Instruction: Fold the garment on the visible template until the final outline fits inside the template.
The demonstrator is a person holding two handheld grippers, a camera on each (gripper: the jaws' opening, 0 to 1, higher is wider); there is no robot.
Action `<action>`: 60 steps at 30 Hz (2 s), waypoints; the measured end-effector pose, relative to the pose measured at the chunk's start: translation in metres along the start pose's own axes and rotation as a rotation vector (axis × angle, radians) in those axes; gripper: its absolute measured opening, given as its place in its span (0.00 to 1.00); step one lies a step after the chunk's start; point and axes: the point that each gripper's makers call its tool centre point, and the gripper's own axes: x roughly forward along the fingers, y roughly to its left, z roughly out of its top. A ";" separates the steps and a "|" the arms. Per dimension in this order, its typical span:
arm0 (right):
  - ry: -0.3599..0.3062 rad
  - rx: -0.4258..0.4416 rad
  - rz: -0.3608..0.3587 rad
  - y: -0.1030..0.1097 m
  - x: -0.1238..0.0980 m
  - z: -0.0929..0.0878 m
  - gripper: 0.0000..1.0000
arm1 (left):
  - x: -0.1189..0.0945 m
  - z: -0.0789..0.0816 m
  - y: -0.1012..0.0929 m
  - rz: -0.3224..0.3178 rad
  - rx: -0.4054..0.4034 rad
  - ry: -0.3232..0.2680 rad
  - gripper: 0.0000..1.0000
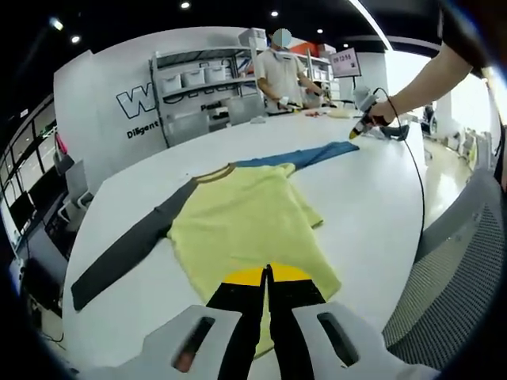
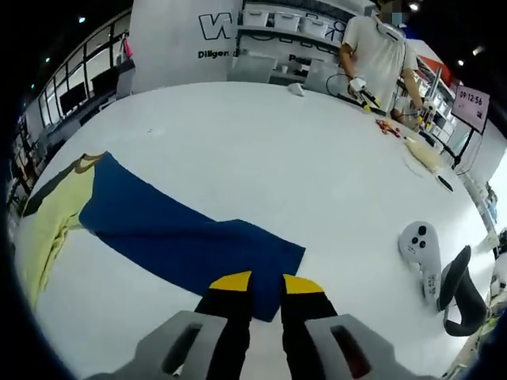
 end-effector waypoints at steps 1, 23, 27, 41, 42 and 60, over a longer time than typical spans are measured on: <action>-0.005 0.005 0.005 0.003 -0.002 0.000 0.08 | 0.000 0.000 0.000 -0.003 -0.002 -0.001 0.03; -0.149 -0.005 0.136 0.094 -0.041 0.001 0.15 | 0.001 0.003 0.000 -0.029 -0.032 -0.020 0.03; -0.180 -0.017 0.172 0.112 -0.051 0.001 0.16 | -0.001 0.000 -0.001 -0.034 -0.046 -0.013 0.03; -0.211 -0.084 0.302 0.181 -0.077 -0.008 0.20 | -0.003 -0.011 -0.006 -0.064 -0.040 0.029 0.08; -0.211 -0.094 0.303 0.185 -0.078 -0.009 0.20 | -0.003 -0.011 -0.006 -0.062 -0.038 0.032 0.08; -0.213 -0.226 0.441 0.259 -0.099 -0.033 0.21 | -0.008 -0.036 0.000 -0.090 -0.025 0.135 0.12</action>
